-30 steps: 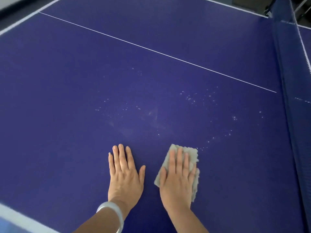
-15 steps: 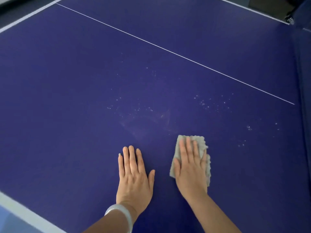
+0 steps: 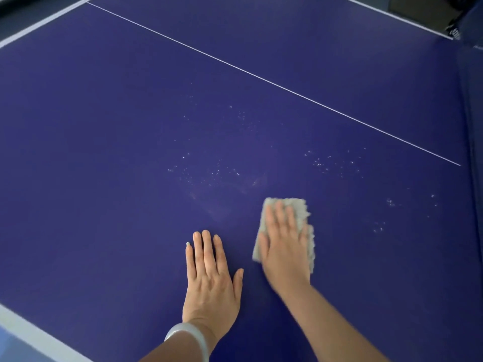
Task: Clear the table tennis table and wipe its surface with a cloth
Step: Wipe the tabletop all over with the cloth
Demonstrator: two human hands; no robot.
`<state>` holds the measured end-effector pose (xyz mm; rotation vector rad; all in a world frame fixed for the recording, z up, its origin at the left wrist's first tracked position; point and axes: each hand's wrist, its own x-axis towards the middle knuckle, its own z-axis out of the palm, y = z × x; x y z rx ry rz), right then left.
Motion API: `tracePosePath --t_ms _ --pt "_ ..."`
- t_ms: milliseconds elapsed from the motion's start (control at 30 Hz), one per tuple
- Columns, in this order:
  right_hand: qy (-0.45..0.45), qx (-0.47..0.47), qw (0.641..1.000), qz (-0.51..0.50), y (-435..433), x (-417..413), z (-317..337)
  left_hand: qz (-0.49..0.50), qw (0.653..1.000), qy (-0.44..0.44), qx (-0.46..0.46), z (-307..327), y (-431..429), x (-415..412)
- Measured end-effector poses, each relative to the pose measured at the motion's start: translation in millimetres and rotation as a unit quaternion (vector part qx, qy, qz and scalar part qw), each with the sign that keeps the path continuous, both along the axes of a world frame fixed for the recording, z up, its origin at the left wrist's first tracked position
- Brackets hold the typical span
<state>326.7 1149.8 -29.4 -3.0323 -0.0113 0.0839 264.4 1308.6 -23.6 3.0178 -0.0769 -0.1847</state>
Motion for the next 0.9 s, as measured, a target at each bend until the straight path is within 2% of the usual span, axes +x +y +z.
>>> tracePosePath --t_ms 67,100,167,267,333,367,433,500,533,600,667,733,767,833,900 --pt "0.0 -0.011 0.992 0.127 -9.4 -23.7 -2.6 -0.001 1.0 0.004 -0.001 -0.3 0.3 0.5" --pt "0.006 -0.017 0.991 0.136 -27.5 -23.0 -2.2 0.001 1.0 0.006 0.0 -0.5 0.1 0.5" --pt "0.007 -0.038 0.998 0.046 -71.6 -9.2 -2.2 0.005 1.0 0.011 0.002 0.5 -0.9 0.2" --pt "0.048 0.0 0.979 -0.197 -109.0 18.9 3.9 0.007 1.0 0.013 0.005 1.6 -1.1 -0.8" --pt "0.049 0.016 0.969 -0.24 -90.8 18.6 7.9 0.008 1.0 0.014 0.008 1.8 -1.5 -1.1" --pt "0.041 0.003 0.976 -0.213 -75.6 9.3 6.8 0.008 1.0 0.014 0.008 2.1 -1.6 -1.0" --pt "0.028 -0.007 0.996 -0.082 -46.3 -24.8 5.0 0.007 1.0 0.011 0.011 2.3 -1.4 -0.4" --pt "0.023 -0.003 0.997 0.07 -42.6 -63.9 2.9 0.007 1.0 0.007 0.015 3.0 -1.6 -0.1" --pt "0.024 -0.011 0.993 0.114 -54.0 -74.7 1.8 0.006 1.0 0.005 0.015 3.4 -1.7 -0.3" --pt "0.027 -0.047 0.994 0.09 -91.6 -78.7 0.6 0.009 1.0 0.004 0.016 3.7 -1.9 -0.6" --pt "0.041 -0.044 0.996 -0.068 -126.9 -68.2 1.7 0.012 1.0 0.011 0.019 4.6 -2.1 -0.6" --pt "0.05 0.011 0.971 -0.235 -140.4 -55.5 2.9 0.011 0.999 0.019 0.023 6.1 -2.4 -1.2" --pt "0.049 0.033 0.961 -0.269 -134.2 -51.4 4.7 0.011 0.999 0.02 0.024 6.7 -2.4 -1.8" --pt "0.047 0.025 0.973 -0.226 -111.6 -55.0 6.7 0.02 1.0 0.016 0.009 7.8 -1.5 -2.2" --pt "0.042 0.003 0.995 -0.093 -96.6 -72.2 6.1 0.031 0.999 -0.011 -0.032 10.9 -3.7 0.2"
